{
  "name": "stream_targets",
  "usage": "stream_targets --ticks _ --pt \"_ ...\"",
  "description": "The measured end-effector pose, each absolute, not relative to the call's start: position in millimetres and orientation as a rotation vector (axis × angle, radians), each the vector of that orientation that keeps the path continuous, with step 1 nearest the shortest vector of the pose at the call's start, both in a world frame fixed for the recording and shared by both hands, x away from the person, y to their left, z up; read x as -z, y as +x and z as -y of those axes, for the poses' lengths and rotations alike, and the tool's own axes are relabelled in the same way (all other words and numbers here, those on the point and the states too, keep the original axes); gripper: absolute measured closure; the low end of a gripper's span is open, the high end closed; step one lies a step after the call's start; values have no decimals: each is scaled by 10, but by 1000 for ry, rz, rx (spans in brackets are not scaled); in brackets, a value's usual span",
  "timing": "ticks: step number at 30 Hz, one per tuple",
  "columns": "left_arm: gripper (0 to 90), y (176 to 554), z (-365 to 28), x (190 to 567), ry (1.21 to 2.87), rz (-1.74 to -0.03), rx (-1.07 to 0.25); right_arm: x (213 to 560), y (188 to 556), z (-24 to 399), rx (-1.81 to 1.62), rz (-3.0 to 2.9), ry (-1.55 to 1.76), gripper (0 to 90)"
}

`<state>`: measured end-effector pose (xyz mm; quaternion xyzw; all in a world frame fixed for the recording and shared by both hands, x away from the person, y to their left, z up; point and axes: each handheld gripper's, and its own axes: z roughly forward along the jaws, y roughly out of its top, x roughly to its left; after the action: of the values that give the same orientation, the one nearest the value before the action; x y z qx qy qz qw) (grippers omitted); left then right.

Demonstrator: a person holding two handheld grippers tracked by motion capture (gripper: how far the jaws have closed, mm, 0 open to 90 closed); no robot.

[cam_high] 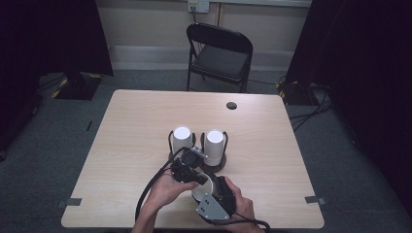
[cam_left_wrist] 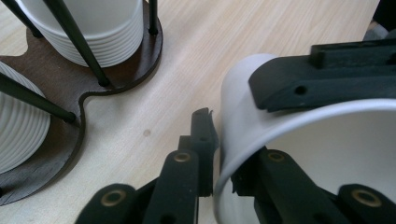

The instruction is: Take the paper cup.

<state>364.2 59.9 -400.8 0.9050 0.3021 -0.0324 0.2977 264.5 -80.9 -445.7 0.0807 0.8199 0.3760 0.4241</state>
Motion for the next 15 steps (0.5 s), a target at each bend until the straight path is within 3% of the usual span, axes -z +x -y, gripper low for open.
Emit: stream_targets --ticks 13,15 --pt "732 3600 -647 3996 2338 -817 18 4439 2661 865 -976 -2026 256 230" --pt "679 3584 -678 3997 2308 -822 -16 4439 2668 891 -979 -2025 274 229"
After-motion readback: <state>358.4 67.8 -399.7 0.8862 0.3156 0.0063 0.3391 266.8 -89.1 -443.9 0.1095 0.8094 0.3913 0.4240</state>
